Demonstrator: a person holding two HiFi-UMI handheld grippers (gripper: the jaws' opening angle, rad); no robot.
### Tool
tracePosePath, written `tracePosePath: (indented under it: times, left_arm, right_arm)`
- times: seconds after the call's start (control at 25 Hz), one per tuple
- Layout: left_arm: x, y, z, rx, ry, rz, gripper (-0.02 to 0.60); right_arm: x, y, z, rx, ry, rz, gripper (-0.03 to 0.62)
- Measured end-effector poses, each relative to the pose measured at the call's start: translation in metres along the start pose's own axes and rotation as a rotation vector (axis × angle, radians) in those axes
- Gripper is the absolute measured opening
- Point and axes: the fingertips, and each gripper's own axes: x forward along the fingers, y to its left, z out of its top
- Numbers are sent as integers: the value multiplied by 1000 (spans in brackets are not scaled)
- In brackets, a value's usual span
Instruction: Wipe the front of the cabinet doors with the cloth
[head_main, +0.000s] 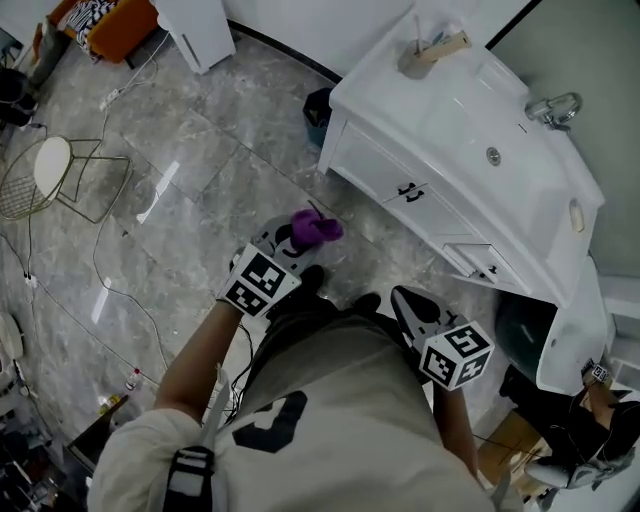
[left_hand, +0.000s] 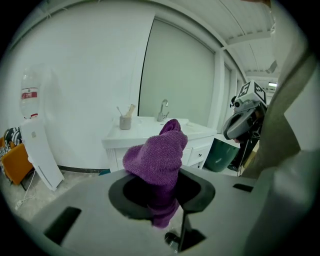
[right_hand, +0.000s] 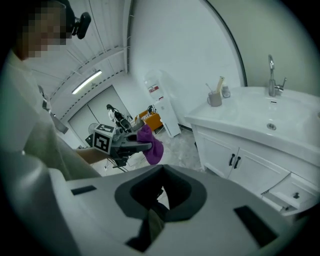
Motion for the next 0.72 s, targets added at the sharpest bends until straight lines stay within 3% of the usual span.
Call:
tracePosePath:
  times: [0.12, 0.24, 0.44, 0.72]
  left_arm:
    - [-8, 5, -6, 16, 17, 1, 117]
    - [-12, 8, -7, -22, 21, -7, 117]
    - [-8, -8, 25, -22, -12, -32, 117]
    - [28, -87, 76, 156, -1, -142, 118]
  right_arm:
    - [8, 10, 10, -33, -7, 8, 9]
    - [12, 12, 20, -52, -28, 14, 9]
    - [1, 11, 20, -110, -49, 15, 9]
    - [-58, -16, -7, -18, -160, -20, 9]
